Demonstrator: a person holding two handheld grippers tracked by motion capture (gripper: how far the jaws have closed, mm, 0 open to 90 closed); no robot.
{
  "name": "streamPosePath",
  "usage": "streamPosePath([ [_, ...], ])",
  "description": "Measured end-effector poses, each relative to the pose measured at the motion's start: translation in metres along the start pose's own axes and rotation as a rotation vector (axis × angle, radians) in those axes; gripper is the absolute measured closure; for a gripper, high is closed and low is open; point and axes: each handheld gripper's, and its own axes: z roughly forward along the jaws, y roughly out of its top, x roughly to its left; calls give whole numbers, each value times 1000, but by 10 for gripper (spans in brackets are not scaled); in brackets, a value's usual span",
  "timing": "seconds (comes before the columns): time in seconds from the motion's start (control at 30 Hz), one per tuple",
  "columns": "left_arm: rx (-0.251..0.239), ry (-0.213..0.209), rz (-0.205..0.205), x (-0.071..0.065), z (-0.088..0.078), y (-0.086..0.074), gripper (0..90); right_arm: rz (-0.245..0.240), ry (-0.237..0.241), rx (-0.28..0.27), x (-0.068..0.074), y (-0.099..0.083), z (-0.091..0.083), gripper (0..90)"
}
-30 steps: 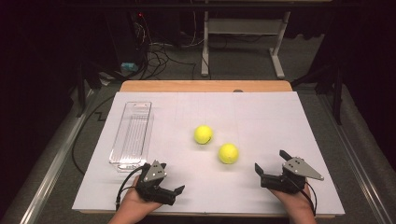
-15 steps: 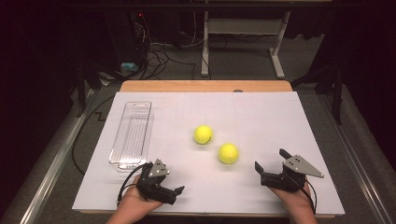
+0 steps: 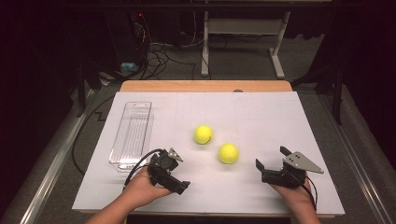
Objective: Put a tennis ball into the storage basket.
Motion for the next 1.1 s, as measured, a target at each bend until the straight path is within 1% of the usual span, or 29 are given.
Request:
streamPosePath([
  [0.1,49,20,8,1,2,4,22,-4,5,0,2,-1,-1,0],
  [0.17,93,21,12,1,4,7,22,-5,6,4,3,-1,-1,0],
  [0.2,93,21,12,1,4,7,22,-5,9,7,4,-2,-1,0],
  [0.23,124,26,20,0,4,11,22,-9,11,11,4,-2,-1,0],
  [0.33,159,33,39,-2,1,18,22,-19,11,9,5,-3,-2,0],
  [0.43,183,8,34,-1,-3,25,22,-23,7,9,5,-3,-3,0],
  [0.5,195,-25,17,1,-5,28,22,-18,11,10,5,-4,-4,0],
  [0.57,216,-44,10,4,-7,31,22,-23,8,10,6,-5,-4,0],
  [0.73,262,-51,1,9,-10,37,22,-36,10,15,8,-6,-5,0],
  [0.8,264,-58,-7,10,-11,38,22,-44,14,14,9,-6,-5,0],
  [0.83,277,-67,-17,11,-12,40,22,-41,14,16,10,-6,-5,0],
  [0.9,291,-83,-17,13,-13,42,21,-53,15,9,11,-5,-6,0],
  [0.93,300,-89,-18,13,-13,42,20,-49,15,12,12,-5,-6,0],
  [0.97,313,-87,-10,14,-14,43,20,-48,17,14,12,-5,-6,0],
  [1.0,313,-87,-10,14,-14,43,19,-48,17,14,12,-5,-6,0],
  [1.03,342,-73,14,14,-15,47,19,-47,24,18,13,-5,-6,0],
  [1.1,348,-74,11,16,-16,51,19,-51,22,21,12,-5,-5,0],
])
